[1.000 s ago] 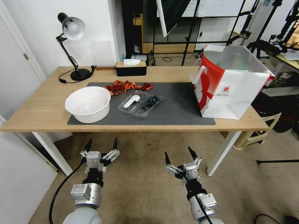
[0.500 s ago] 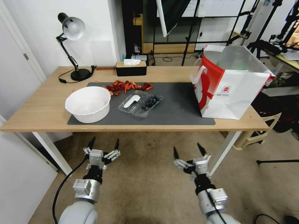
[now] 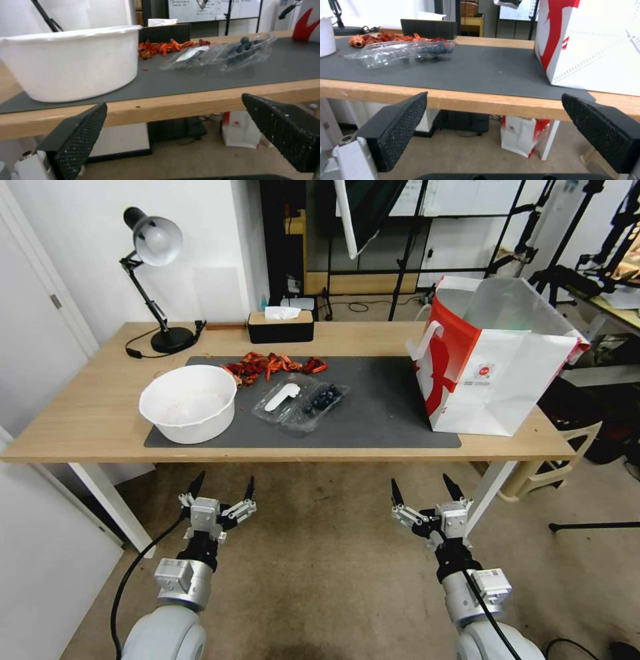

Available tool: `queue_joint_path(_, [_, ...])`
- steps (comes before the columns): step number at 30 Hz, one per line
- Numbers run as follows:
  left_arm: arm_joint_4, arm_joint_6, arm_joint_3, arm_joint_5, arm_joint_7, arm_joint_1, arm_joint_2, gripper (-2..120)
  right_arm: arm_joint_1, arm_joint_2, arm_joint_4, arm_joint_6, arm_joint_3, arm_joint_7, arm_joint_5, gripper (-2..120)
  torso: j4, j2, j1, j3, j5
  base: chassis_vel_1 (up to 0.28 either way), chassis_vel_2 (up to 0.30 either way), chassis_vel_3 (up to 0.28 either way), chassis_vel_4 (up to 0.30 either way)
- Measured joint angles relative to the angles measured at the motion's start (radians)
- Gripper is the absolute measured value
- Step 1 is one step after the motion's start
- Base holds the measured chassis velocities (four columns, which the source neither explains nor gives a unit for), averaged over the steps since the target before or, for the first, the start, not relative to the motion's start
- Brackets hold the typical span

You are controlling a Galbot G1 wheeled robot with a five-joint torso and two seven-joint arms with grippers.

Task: Close the takeout container lid, then place the container into the takeout bag.

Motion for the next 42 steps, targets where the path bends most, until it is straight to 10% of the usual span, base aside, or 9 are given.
queue_joint_path(4, [-0.018, 0.036, 0.013, -0.09, 0.025, -0.011, 0.015, 100, -0.012, 0.004, 0.002, 0.004, -0.008, -0.002, -0.006, 100, 0.0, 0.0, 0.0, 0.0, 0.0, 0.0, 0.0, 0.0, 0.0])
queue_joint_path(11, [-0.147, 0.243, 0.041, -0.636, 0.08, -0.068, 0.094, 100, -0.016, 0.005, 0.001, 0.007, -0.013, -0.003, -0.012, 100, -0.0003, 0.0, 0.0, 0.0, 0.0, 0.0, 0.0, 0.0, 0.0])
queue_joint_path(20, [-0.133, 0.36, 0.035, -1.028, -0.005, -0.222, 0.15, 100, 0.012, -0.014, -0.031, -0.002, -0.04, -0.007, -0.011, 100, -0.0003, 0.0, 0.0, 0.0, -0.0002, 0.0, 0.0, 0.0, 0.0])
queue_joint_path(42, [0.128, 0.398, 0.115, -1.238, -0.084, -0.533, 0.181, 100, -0.005, -0.006, -0.028, -0.001, -0.025, -0.01, -0.018, 100, -0.0001, 0.0, 0.0, 0.0, 0.0001, 0.0, 0.0, 0.0, 0.0])
